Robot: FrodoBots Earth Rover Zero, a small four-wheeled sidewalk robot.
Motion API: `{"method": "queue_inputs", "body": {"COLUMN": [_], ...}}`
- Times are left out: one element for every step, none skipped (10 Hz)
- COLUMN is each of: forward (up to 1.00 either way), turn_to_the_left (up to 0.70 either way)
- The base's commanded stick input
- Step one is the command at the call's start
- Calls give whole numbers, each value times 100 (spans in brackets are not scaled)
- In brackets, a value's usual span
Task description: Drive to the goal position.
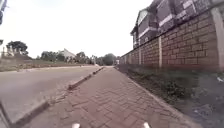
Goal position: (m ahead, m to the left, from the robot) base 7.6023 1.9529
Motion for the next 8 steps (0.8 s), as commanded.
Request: {"method": "queue_inputs", "body": {"forward": [50,50,50,50,50,50,50,50], "turn_to_the_left": [0,0,0,0,0,0,0,0]}}
